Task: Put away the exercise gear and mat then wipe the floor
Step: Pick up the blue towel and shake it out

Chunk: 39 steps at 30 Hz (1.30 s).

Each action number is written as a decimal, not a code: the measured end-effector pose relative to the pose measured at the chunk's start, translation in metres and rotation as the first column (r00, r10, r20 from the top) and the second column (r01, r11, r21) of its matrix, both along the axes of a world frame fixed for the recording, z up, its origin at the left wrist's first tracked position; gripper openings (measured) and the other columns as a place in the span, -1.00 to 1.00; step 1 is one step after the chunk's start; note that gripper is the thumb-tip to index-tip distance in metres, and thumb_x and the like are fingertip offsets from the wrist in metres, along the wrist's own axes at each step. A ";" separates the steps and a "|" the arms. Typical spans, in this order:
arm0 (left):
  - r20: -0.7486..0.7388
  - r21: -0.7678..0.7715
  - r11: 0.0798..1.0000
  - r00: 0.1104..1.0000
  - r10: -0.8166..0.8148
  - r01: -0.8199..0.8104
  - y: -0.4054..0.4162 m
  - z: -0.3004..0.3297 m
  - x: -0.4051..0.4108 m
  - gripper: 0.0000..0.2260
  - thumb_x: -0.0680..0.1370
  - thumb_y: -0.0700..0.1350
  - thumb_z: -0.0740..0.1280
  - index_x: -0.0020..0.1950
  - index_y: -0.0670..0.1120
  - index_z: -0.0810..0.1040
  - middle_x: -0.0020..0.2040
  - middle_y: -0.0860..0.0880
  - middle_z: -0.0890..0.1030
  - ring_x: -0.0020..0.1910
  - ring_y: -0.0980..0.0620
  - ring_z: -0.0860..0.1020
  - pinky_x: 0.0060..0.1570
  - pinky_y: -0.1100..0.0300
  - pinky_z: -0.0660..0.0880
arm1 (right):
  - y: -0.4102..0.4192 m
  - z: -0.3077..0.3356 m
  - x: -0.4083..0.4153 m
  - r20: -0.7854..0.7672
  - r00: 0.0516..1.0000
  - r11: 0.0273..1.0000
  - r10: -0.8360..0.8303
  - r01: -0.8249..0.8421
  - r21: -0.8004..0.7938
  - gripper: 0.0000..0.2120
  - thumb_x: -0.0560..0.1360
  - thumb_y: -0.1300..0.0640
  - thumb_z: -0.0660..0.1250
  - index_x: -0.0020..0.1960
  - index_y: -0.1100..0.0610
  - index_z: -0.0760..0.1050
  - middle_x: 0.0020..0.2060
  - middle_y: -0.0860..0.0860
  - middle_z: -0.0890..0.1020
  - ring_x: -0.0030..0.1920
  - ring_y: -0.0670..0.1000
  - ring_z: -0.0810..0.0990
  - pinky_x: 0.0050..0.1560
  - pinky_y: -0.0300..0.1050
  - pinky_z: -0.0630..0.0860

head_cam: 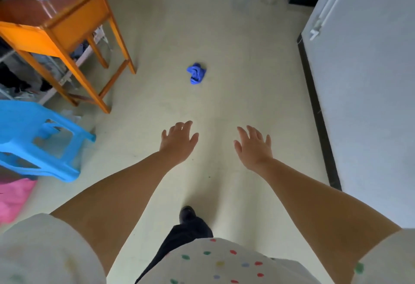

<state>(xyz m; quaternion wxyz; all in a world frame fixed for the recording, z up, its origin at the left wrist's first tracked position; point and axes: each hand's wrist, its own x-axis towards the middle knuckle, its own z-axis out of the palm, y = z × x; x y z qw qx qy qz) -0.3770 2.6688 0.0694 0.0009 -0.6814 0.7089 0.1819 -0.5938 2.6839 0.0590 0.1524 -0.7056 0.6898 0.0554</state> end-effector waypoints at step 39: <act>0.026 0.075 0.997 1.000 -0.012 0.010 -0.734 -0.030 0.216 -0.54 0.64 0.09 0.02 0.51 -0.03 0.13 0.41 -0.10 0.34 0.36 -0.10 0.34 0.41 -0.07 0.17 | -0.740 -0.038 0.202 -0.049 0.999 0.994 0.020 -0.015 0.106 -0.50 0.64 -0.08 -0.07 0.55 0.00 -0.03 0.53 0.05 0.06 0.51 0.06 0.08 0.48 0.20 -0.01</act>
